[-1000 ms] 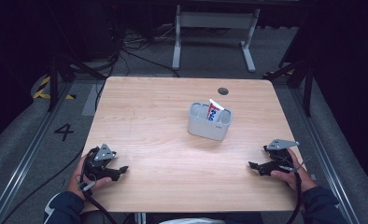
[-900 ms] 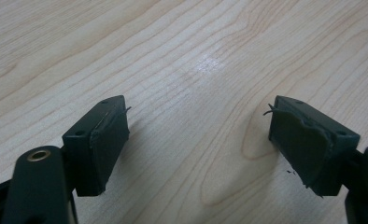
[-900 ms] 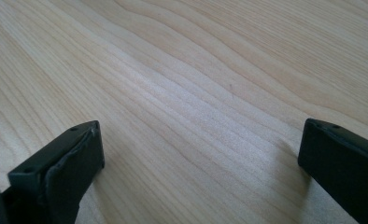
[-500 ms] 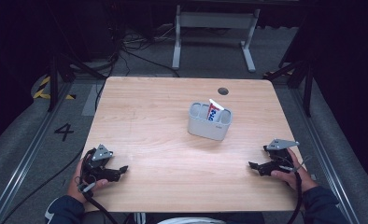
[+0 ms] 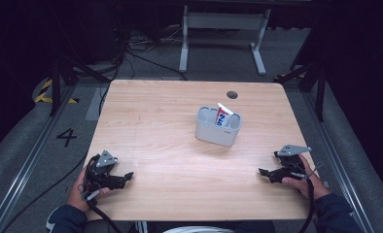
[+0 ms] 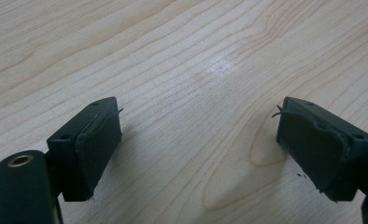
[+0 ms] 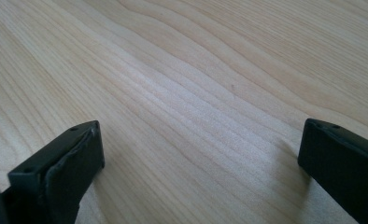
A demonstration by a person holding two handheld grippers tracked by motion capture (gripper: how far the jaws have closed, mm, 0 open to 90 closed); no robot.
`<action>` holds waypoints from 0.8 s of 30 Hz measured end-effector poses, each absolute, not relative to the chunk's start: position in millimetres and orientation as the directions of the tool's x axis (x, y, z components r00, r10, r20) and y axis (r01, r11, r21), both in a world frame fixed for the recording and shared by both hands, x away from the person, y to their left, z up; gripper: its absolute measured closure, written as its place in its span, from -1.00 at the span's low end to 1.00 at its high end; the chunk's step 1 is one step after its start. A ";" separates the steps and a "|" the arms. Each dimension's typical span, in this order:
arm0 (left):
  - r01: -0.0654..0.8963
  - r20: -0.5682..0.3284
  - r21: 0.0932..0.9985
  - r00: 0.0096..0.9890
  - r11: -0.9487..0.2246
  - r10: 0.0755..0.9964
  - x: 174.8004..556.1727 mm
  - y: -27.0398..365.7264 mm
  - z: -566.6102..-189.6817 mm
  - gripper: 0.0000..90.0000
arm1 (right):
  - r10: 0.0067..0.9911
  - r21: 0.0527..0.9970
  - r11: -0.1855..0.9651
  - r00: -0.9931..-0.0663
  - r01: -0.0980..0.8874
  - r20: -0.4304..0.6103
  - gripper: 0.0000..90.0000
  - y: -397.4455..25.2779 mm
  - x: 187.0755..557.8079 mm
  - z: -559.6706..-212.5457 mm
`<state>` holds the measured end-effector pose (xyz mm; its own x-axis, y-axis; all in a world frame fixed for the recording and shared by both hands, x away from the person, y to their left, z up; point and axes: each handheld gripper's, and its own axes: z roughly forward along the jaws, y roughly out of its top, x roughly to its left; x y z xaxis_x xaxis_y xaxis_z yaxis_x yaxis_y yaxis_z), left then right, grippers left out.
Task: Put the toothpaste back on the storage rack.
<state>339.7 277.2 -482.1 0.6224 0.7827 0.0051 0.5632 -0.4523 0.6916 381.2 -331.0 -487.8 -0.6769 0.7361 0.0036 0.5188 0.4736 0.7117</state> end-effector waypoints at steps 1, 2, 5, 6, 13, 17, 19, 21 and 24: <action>0.565 0.004 0.691 0.621 -0.452 0.783 339.7 277.1 -482.1 -0.70 | 0.736 0.712 0.474 -0.677 0.519 0.004 -0.99 -331.0 381.2 -487.8; 0.567 0.002 0.691 0.619 -0.449 0.785 339.6 276.9 -482.1 -0.70 | 0.736 0.712 0.474 -0.677 0.519 0.004 -0.99 -331.0 381.2 -487.8; 0.567 0.006 0.688 0.619 -0.452 0.785 340.3 276.9 -482.0 -0.72 | 0.736 0.712 0.474 -0.677 0.519 0.004 -0.99 -331.0 381.3 -487.8; 0.568 0.009 0.686 0.619 -0.455 0.786 340.5 277.1 -481.7 -0.73 | 0.736 0.712 0.474 -0.677 0.519 0.004 -0.99 -331.0 381.2 -487.8; 0.582 0.003 0.685 0.599 -0.438 0.801 341.3 275.4 -482.6 -0.79 | 0.736 0.712 0.473 -0.677 0.519 0.004 -0.99 -331.0 381.3 -487.9; 0.609 -0.004 0.668 0.577 -0.427 0.817 342.4 274.4 -482.6 -0.89 | 0.736 0.712 0.474 -0.677 0.518 0.003 -0.99 -331.0 381.2 -487.9; 0.609 0.001 0.670 0.572 -0.425 0.820 343.4 274.4 -483.2 -0.94 | 0.736 0.712 0.474 -0.677 0.518 0.003 -0.99 -331.0 381.2 -487.9; 0.614 0.003 0.662 0.572 -0.430 0.820 343.7 274.6 -482.7 -0.96 | 0.736 0.712 0.474 -0.677 0.518 0.003 -0.99 -331.0 381.2 -487.9; 0.616 -0.003 0.668 0.562 -0.417 0.827 344.0 273.0 -483.7 -0.99 | 0.736 0.712 0.474 -0.677 0.519 0.004 -0.99 -331.0 381.2 -487.8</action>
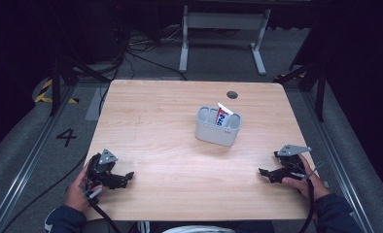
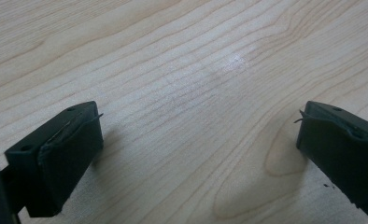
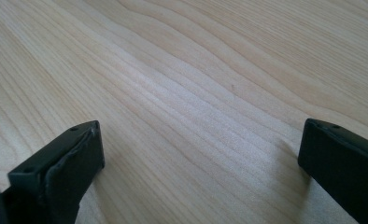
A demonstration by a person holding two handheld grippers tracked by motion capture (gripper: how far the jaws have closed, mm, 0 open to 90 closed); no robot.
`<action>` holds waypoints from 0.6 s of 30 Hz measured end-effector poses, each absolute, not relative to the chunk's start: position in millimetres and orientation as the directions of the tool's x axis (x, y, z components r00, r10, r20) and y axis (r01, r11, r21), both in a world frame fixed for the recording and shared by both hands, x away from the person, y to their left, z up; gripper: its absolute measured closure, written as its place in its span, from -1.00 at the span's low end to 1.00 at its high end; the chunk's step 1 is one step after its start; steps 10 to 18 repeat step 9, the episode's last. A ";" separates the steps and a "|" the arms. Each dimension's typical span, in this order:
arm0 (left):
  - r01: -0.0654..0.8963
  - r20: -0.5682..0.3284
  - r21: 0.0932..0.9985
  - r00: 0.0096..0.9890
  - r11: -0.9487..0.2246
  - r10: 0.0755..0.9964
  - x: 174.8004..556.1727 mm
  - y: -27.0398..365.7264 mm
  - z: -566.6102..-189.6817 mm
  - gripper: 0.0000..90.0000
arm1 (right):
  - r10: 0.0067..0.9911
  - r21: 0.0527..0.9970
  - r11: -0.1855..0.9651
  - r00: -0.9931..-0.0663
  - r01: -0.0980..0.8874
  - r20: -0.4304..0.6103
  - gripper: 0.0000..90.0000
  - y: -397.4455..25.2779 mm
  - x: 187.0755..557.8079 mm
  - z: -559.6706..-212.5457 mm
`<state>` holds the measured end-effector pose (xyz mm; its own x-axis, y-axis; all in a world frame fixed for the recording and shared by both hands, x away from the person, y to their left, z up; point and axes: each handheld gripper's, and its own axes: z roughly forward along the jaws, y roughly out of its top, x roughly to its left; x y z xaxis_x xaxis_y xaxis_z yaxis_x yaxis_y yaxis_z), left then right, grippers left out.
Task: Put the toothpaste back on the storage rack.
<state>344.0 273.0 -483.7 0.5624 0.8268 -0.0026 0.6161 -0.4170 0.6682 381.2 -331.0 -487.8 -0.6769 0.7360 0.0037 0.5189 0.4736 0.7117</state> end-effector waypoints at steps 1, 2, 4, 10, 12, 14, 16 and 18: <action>0.616 -0.003 0.669 0.561 -0.416 0.828 344.1 272.9 -483.8 -0.99 | 0.736 0.712 0.474 -0.677 0.519 0.003 -0.99 -331.0 381.2 -487.9; 0.616 -0.002 0.669 0.561 -0.416 0.828 344.1 272.9 -483.8 -0.99 | 0.736 0.712 0.474 -0.677 0.519 0.004 -0.99 -331.0 381.2 -487.8; 0.618 -0.005 0.667 0.561 -0.415 0.828 344.0 272.8 -483.7 -1.00 | 0.736 0.712 0.474 -0.677 0.519 0.004 -0.99 -331.0 381.2 -487.8; 0.620 -0.008 0.667 0.559 -0.412 0.829 344.1 272.6 -483.7 -1.00 | 0.736 0.712 0.474 -0.677 0.519 0.004 -0.99 -331.0 381.3 -487.8; 0.620 -0.008 0.667 0.559 -0.412 0.829 344.1 272.6 -483.7 -1.00 | 0.736 0.712 0.474 -0.677 0.519 0.004 -0.99 -331.0 381.3 -487.8; 0.620 -0.008 0.667 0.559 -0.412 0.829 344.1 272.6 -483.7 -1.00 | 0.736 0.712 0.474 -0.677 0.519 0.004 -0.99 -331.0 381.3 -487.8; 0.620 -0.008 0.667 0.559 -0.412 0.829 344.1 272.6 -483.7 -1.00 | 0.736 0.712 0.474 -0.677 0.519 0.004 -0.99 -331.0 381.3 -487.8; 0.620 -0.008 0.667 0.559 -0.412 0.829 344.1 272.6 -483.7 -1.00 | 0.736 0.712 0.474 -0.677 0.519 0.004 -0.99 -331.0 381.3 -487.8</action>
